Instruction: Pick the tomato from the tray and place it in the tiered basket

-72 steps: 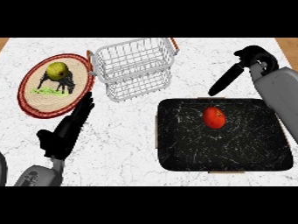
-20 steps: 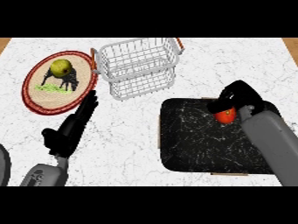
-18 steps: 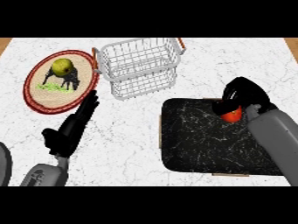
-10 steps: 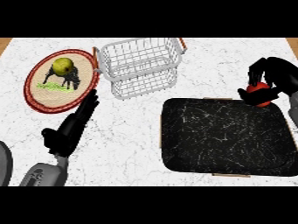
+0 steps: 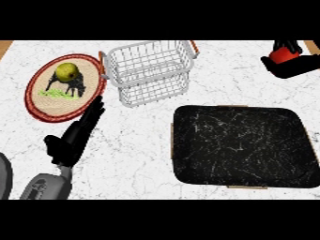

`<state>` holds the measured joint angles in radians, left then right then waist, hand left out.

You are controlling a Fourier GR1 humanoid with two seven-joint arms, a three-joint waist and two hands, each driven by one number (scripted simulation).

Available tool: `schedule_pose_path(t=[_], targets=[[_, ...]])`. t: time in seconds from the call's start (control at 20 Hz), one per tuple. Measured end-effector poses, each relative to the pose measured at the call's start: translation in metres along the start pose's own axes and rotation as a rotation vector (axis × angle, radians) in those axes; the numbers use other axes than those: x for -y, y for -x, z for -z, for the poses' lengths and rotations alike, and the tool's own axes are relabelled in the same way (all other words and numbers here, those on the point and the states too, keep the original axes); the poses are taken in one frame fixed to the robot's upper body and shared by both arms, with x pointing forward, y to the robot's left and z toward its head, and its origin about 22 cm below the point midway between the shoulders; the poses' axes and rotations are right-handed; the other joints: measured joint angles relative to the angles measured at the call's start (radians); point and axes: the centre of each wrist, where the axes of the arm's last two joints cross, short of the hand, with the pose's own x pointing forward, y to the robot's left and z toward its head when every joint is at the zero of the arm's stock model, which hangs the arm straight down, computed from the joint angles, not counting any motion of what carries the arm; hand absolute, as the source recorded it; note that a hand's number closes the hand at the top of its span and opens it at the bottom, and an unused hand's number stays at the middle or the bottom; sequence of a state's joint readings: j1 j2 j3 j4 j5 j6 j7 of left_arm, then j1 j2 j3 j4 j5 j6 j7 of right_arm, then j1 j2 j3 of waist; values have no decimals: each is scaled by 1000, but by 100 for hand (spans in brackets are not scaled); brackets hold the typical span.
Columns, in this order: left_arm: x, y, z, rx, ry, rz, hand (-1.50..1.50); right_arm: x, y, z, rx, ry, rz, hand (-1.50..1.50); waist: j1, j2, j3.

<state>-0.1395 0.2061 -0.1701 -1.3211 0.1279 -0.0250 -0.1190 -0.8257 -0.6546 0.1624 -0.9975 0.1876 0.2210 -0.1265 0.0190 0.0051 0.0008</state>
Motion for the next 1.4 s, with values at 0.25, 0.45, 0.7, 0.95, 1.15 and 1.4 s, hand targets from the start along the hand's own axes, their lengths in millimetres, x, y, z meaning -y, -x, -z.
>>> schedule_pose_path(t=[0.25, 0.45, 0.7, 0.95, 1.15, 1.4], targets=[[0, -3, 2, -2, -1, 1, 0, 12, -48, 33, 47, 4, 46, 150, -2, -3, -1], [1, 0, -1, -5, 5, -4, 0, 14, -96, 58, 53, -5, 78, 150, -2, -4, -2], [2, -1, 2, 1, 7, -2, 0, 6, -150, 89, 41, -37, 101, 150, 4, -3, -2], [8, -3, 1, 9, 18, 1, 0, -17, -185, 114, 35, -66, 115, 150, 12, 1, -2], [10, -2, 4, 7, 18, 0, 0, -38, -207, 128, 37, -110, 102, 150, 13, 3, -2], [8, -6, 10, 12, 23, -3, 0, -78, -224, 139, 41, -147, 101, 150, 18, 6, -2]])
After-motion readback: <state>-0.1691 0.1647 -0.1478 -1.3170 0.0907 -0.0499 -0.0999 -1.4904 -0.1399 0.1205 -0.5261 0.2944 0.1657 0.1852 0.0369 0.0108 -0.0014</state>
